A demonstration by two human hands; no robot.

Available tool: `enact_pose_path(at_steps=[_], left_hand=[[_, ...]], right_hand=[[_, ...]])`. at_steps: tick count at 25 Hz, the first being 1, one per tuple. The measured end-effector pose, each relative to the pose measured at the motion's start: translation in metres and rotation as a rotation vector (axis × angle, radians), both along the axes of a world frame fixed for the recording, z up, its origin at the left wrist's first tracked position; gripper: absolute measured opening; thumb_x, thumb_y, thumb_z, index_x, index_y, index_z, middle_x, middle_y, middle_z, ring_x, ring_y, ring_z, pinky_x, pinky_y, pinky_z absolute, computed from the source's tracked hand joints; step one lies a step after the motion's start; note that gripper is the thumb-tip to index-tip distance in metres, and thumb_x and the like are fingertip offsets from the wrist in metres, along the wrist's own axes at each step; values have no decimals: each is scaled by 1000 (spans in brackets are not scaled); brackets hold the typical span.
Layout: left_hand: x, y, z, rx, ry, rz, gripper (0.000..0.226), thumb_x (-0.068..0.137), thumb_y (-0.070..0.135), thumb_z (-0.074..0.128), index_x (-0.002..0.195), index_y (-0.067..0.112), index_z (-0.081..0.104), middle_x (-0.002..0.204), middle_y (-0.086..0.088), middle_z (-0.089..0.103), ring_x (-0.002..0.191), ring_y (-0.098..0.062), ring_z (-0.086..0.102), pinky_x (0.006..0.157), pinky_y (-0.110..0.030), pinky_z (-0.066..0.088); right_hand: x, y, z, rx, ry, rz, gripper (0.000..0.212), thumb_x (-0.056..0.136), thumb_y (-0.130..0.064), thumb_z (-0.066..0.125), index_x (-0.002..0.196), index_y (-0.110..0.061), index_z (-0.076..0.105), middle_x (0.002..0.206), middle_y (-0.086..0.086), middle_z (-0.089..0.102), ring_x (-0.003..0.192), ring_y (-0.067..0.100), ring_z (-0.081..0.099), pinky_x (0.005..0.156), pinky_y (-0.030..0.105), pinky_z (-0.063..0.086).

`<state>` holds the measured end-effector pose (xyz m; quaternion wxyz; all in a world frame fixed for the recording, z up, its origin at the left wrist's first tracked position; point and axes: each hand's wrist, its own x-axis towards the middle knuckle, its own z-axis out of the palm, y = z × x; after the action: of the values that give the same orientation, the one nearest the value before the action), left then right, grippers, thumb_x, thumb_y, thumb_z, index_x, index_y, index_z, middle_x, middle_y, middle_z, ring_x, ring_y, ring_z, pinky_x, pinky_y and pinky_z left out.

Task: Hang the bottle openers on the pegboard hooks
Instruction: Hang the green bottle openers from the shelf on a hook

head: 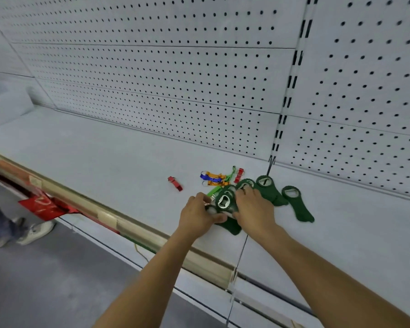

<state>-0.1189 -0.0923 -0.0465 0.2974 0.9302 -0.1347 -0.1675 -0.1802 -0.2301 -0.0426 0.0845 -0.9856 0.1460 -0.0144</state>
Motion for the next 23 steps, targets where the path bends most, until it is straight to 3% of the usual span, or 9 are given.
enact_pose_path(at_steps=[4, 8, 12, 14, 16, 18, 21, 23], left_hand=[[-2, 10, -1, -88, 37, -2, 39, 68, 40, 82, 91, 15, 63, 93, -3, 61, 79, -14, 55, 63, -25, 43], [-15, 19, 10, -242, -18, 1, 30, 74, 33, 80, 85, 13, 62, 86, -3, 60, 74, -16, 53, 61, -23, 39], [-40, 33, 32, -430, 56, -14, 25, 76, 21, 80, 84, 8, 60, 78, -9, 66, 70, -24, 62, 68, -33, 57], [-56, 37, 43, -461, 81, -52, 25, 75, 21, 81, 85, 9, 60, 81, -10, 67, 68, -21, 64, 62, -27, 58], [-74, 38, 52, -466, 75, -96, 26, 75, 23, 81, 87, 9, 62, 80, -6, 66, 62, -12, 59, 52, -14, 50], [-94, 33, 60, -481, 79, -138, 25, 76, 24, 80, 86, 11, 61, 76, -2, 63, 55, -5, 56, 48, -9, 45], [-127, 17, 69, -479, 76, -237, 23, 78, 25, 78, 87, 14, 60, 76, -1, 62, 59, -8, 53, 50, -10, 45], [-150, 2, 73, -502, 71, -289, 24, 78, 25, 78, 86, 12, 60, 75, -2, 62, 59, -8, 52, 49, -10, 43]], right_hand=[[-7, 5, 3, 54, 35, -40, 25, 91, -24, 58, 110, -9, 54, 114, 9, 56, 104, 25, 52, 73, 32, 40], [-34, 8, 4, 237, -40, -147, 18, 96, -29, 49, 106, -13, 52, 106, 5, 58, 94, 21, 53, 69, 32, 40], [-82, 16, 15, 442, -182, -302, 15, 96, -34, 51, 99, -19, 53, 90, 0, 66, 79, 21, 61, 67, 35, 50], [-109, 19, 22, 573, -271, -360, 11, 95, -32, 53, 93, -21, 54, 82, -2, 68, 72, 20, 65, 70, 40, 55], [-134, 23, 29, 682, -352, -403, 10, 95, -28, 53, 88, -21, 55, 72, -4, 67, 61, 17, 64, 67, 42, 56], [-157, 27, 37, 722, -408, -433, 10, 95, -24, 53, 87, -17, 55, 69, -2, 65, 54, 14, 59, 61, 37, 54], [-194, 27, 50, 767, -487, -459, 9, 95, -19, 54, 88, -13, 56, 71, 3, 64, 50, 2, 54, 52, 19, 45], [-222, 21, 56, 787, -531, -476, 9, 95, -16, 55, 87, -13, 56, 71, 5, 64, 49, -1, 54, 49, 15, 44]])
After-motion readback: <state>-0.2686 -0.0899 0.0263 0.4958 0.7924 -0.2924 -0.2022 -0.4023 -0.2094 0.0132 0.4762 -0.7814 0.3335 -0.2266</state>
